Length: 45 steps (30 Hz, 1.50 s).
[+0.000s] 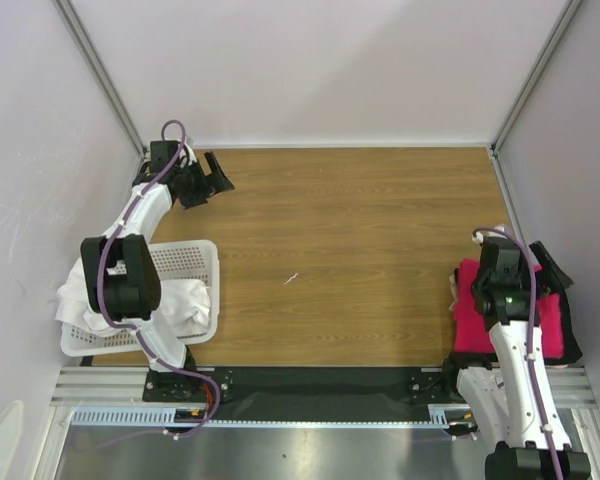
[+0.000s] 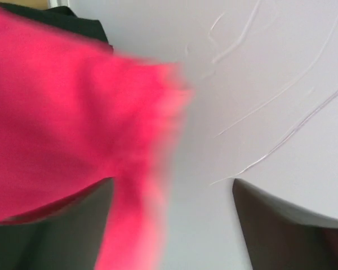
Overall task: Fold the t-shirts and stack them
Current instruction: Neatly place the folded tshirt to the corner
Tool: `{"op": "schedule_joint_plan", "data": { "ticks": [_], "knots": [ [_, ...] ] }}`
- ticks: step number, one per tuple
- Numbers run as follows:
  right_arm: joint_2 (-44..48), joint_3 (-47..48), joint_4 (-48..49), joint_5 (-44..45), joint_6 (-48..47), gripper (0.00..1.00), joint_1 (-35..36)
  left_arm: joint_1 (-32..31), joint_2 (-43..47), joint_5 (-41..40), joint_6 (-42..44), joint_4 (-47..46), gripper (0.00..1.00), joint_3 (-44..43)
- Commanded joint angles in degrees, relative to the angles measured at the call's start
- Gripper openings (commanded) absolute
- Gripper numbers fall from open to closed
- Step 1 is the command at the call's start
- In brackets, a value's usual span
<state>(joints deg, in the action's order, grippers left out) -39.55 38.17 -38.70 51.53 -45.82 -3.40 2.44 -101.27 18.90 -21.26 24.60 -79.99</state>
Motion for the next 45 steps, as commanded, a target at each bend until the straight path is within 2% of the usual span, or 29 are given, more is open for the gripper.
{"op": "schedule_joint_plan", "data": {
  "ticks": [1,4,7,9,12,13,15,19,21,23,28,33,37,38,42,45],
  "knots": [
    [-1.9,4.1,3.7,1.1,-6.9,1.00,-0.3,0.6,-0.7,2.5,1.4,0.2,1.00,-2.9],
    [-4.6,8.5,4.7,-0.6,-5.8,1.00,-0.1,0.7,-0.6,2.8,1.5,0.1,1.00,-2.8],
    [-8.2,15.1,0.3,-6.1,-2.3,1.00,0.3,0.7,-0.3,2.9,1.5,0.1,1.00,-2.6],
    [-10.5,17.4,-2.6,-8.0,4.4,1.00,0.3,0.7,0.1,3.0,1.7,0.0,1.00,-2.5],
    [-14.8,22.2,-9.3,-17.0,18.3,1.00,-0.5,0.7,0.8,3.2,1.7,0.0,1.00,-2.2],
    [-15.5,22.5,-10.2,-20.5,21.4,1.00,-0.6,0.7,1.0,3.2,1.8,0.1,1.00,-2.2],
    [-16.5,20.9,-9.7,-21.3,27.8,1.00,-1.1,0.7,1.4,3.6,2.1,0.0,1.00,-2.2],
    [-17.0,19.0,-8.6,-30.8,31.0,1.00,-7.0,0.6,1.9,5.0,2.4,-0.2,1.00,-2.8],
    [-20.4,21.8,-10.0,-33.3,32.8,1.00,-13.1,0.4,2.0,5.2,2.6,-0.3,1.00,-3.0],
    [-23.3,25.1,-11.4,-39.8,32.6,0.96,-20.6,0.2,2.0,5.4,2.5,-0.4,1.00,-3.0],
    [-28.7,27.5,-10.7,-44.2,27.8,0.95,-24.3,-0.3,2.0,5.6,3.6,0.6,1.00,-4.4],
    [-29.1,21.7,-6.6,-48.1,24.5,0.90,-34.4,-0.4,2.2,5.9,4.3,1.4,1.00,-5.2],
    [-29.2,16.7,-4.8,-41.2,19.3,0.88,-35.4,-0.4,2.3,6.0,4.9,2.4,1.00,-5.3],
    [-29.5,16.1,-4.6,-41.7,18.1,0.85,-35.4,-0.5,2.2,5.9,5.1,2.7,1.00,-5.3],
    [-29.4,12.5,-4.4,-48.6,13.8,0.84,-35.7,-0.5,2.3,5.6,5.7,3.5,1.00,-5.3],
    [-27.3,10.8,-4.7,-49.0,10.4,0.84,-36.7,-0.4,2.7,4.9,5.7,4.1,1.00,-4.9]
  ]
}}
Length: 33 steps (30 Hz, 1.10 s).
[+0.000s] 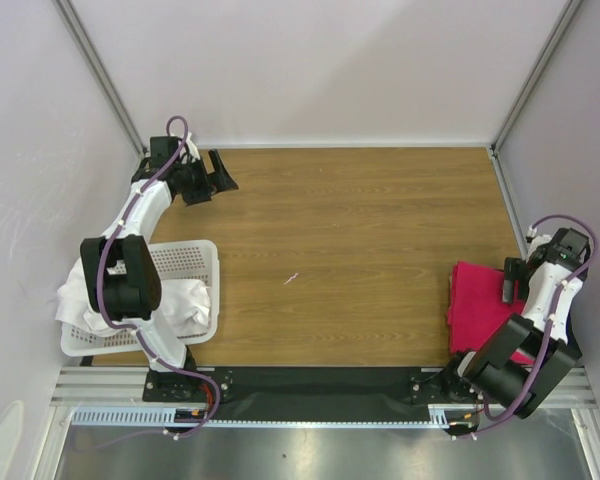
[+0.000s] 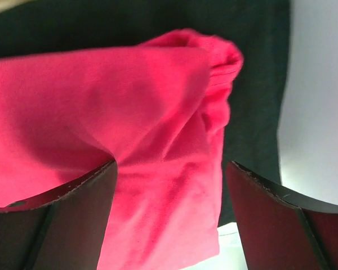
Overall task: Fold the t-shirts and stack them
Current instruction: Neatly place the folded tshirt to the corner
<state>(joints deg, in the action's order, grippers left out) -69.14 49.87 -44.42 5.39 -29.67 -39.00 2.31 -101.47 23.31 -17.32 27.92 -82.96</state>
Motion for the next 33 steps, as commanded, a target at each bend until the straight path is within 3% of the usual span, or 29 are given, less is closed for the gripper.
{"op": "schedule_joint_plan", "data": {
  "ticks": [1,11,21,33],
  "knots": [
    [3.1,-1.3,1.2,-2.9,-6.4,0.84,-2.2,-0.3,2.9,0.5,1.8,0.8,1.00,-1.9],
    [6.7,0.8,-0.1,0.8,-11.0,0.79,-4.9,-1.2,1.3,0.4,1.2,1.9,1.00,-3.9],
    [8.1,-6.4,0.7,-0.9,-13.1,0.75,-7.1,-1.8,-0.6,-0.2,0.9,2.9,1.00,-7.0],
    [8.6,-12.0,9.1,1.5,-14.5,0.47,-9.0,-1.8,-2.6,-0.4,1.6,4.4,1.00,-11.3]
  ]
}}
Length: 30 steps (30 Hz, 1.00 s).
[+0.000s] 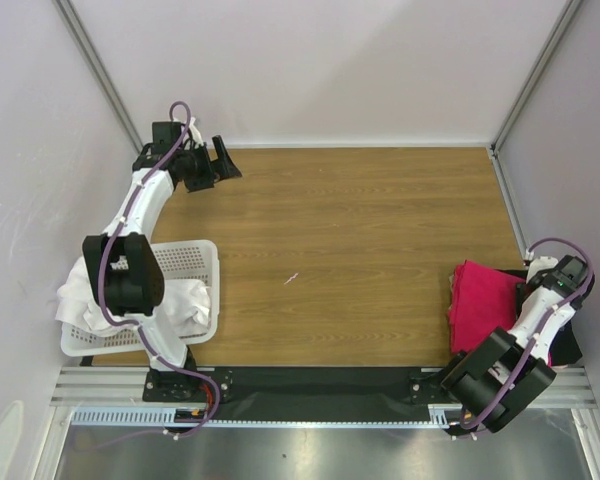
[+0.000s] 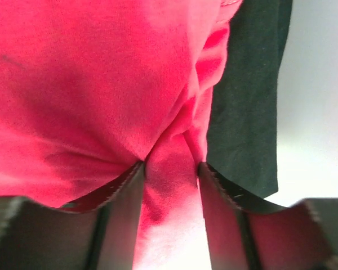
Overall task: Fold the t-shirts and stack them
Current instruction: Neatly place the folded tshirt to the corner
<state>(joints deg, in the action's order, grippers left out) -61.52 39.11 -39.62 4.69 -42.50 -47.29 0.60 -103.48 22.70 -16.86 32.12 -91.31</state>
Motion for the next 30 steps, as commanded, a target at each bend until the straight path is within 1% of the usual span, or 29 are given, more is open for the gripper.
{"op": "schedule_joint_plan", "data": {
  "ticks": [1,3,4,6,8,11,13,18,21,30],
  "knots": [
    [1.1,-1.6,4.6,2.6,-1.9,0.42,-0.8,-0.2,-0.7,0.3,1.1,0.3,1.00,-3.1],
    [1.9,-1.9,4.7,3.5,-2.1,0.34,-0.8,-0.2,-0.7,0.2,1.1,0.3,1.00,-3.3],
    [2.2,-1.9,4.6,3.7,-2.3,0.26,-0.8,-1.6,-0.8,0.3,1.1,0.3,1.00,-3.4],
    [2.6,-1.3,4.1,4.6,-2.7,0.20,-0.8,-1.7,-0.8,0.4,1.1,0.3,1.00,-3.5],
    [3.0,-0.3,3.5,4.4,-2.9,0.17,-0.8,-1.7,-1.0,0.5,1.1,0.3,1.00,-3.6],
    [3.1,1.7,2.7,4.9,-3.7,0.06,-0.7,-1.7,-1.3,0.8,1.0,0.2,1.00,-3.9],
    [2.9,2.6,2.5,5.6,-4.1,0.00,-0.6,-1.7,-1.4,0.9,1.0,0.1,1.00,-4.0],
    [2.7,4.1,3.3,8.4,-5.3,0.00,-0.2,-1.7,-1.2,0.9,1.1,0.2,1.00,-4.0],
    [1.9,5.9,3.4,8.3,-5.8,0.00,0.4,-1.7,-1.2,1.0,1.1,0.1,1.00,-4.0],
    [0.8,7.2,4.9,10.1,-8.5,0.00,2.0,-1.7,-1.2,1.1,1.0,0.2,1.00,-4.1]
  ]
}}
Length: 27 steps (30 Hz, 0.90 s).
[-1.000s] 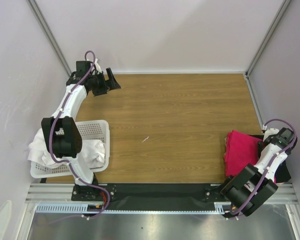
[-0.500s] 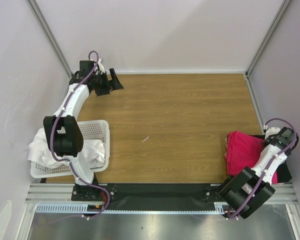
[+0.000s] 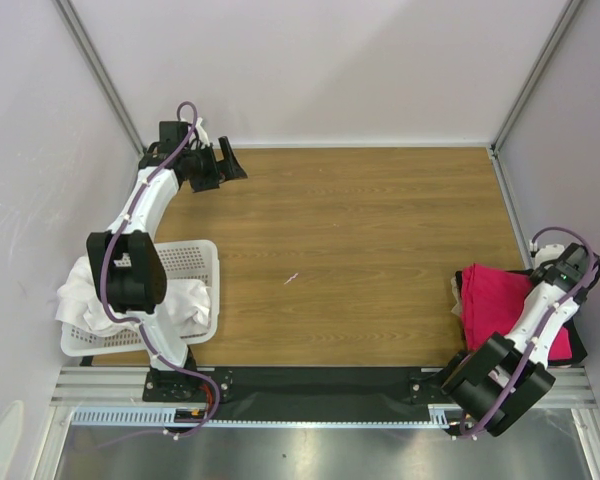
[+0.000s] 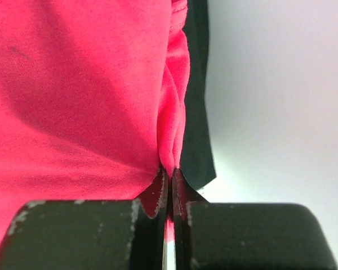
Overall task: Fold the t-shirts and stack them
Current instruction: Neatly place the folded tshirt to the corner
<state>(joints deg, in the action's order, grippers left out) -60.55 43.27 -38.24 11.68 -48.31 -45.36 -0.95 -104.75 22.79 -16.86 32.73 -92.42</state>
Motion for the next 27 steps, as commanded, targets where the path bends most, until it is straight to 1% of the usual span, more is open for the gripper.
{"op": "schedule_joint_plan", "data": {
  "ticks": [1,6,7,8,9,10,11,12,13,14,15,16,17,18,20,22,23,25,26,27],
  "knots": [
    [-0.5,3.0,3.6,3.0,-2.7,0.00,0.2,-0.1,0.1,1.0,1.0,-0.5,1.00,-2.9],
    [-1.6,1.3,6.7,5.6,-3.4,0.00,1.3,-0.2,0.2,1.0,0.9,-0.6,1.00,-2.9],
    [-1.6,1.1,7.0,6.2,-3.5,0.04,1.2,-0.2,0.2,0.9,0.9,-0.6,1.00,-2.9],
    [-1.5,1.2,6.7,5.9,-3.6,0.11,1.3,-0.2,0.2,0.9,0.9,-0.5,1.00,-2.7],
    [-1.5,1.4,6.3,5.5,-2.8,0.23,1.5,-0.2,0.3,0.9,1.0,-0.5,1.00,-2.6],
    [-1.3,1.6,6.0,4.3,-2.2,0.53,1.9,-0.2,0.3,0.9,1.0,-0.5,1.00,-2.6],
    [-1.1,2.6,4.6,3.5,-1.7,0.62,1.9,-0.3,0.3,0.8,0.9,-0.6,1.00,-2.6],
    [-0.7,3.0,4.1,2.8,-0.8,0.66,2.2,-0.3,0.3,0.9,0.9,-0.6,1.00,-2.6],
    [-0.4,3.7,3.6,1.3,-0.3,0.72,2.6,-0.3,0.3,0.9,0.9,-0.7,1.00,-2.7],
    [0.5,5.8,1.7,-0.2,0.3,0.75,2.9,-0.3,0.4,0.8,1.0,-0.6,1.00,-2.8],
    [1.1,7.2,0.6,-1.8,1.9,0.82,3.3,-0.4,0.5,0.8,1.0,-0.6,1.00,-2.9],
    [1.7,8.4,-0.4,-5.4,2.9,0.85,4.6,-0.4,0.6,0.8,1.0,-0.7,1.00,-2.9],
    [2.5,9.6,-2.6,-7.2,3.8,0.88,5.3,-0.5,0.8,0.8,1.1,-0.6,1.00,-3.2],
    [3.6,12.6,-3.4,-8.8,5.1,0.96,6.1,-0.5,0.8,0.6,1.4,-0.5,1.00,-3.4],
    [5.1,15.3,-4.6,-13.9,9.5,1.00,8.1,-0.5,1.0,0.2,1.7,-0.3,1.00,-4.3],
    [7.4,19.5,-4.9,-17.5,12.9,1.00,9.8,-0.5,1.7,-1.1,2.8,0.7,1.00,-5.3],
    [8.1,20.8,-4.7,-18.6,16.5,1.00,10.6,-0.5,1.8,-1.7,3.3,1.1,1.00,-6.6],
    [10.6,24.1,-3.8,-20.7,19.7,1.00,13.7,-0.5,2.9,-3.4,4.9,2.2,1.00,-7.9],
    [11.7,24.7,-1.3,-21.1,24.6,1.00,14.8,-0.5,3.4,-4.1,5.3,2.7,1.00,-8.9],
    [12.6,25.3,-0.2,-21.6,27.0,1.00,16.0,-0.5,3.8,-4.7,6.2,3.3,1.00,-9.4]
  ]
}}
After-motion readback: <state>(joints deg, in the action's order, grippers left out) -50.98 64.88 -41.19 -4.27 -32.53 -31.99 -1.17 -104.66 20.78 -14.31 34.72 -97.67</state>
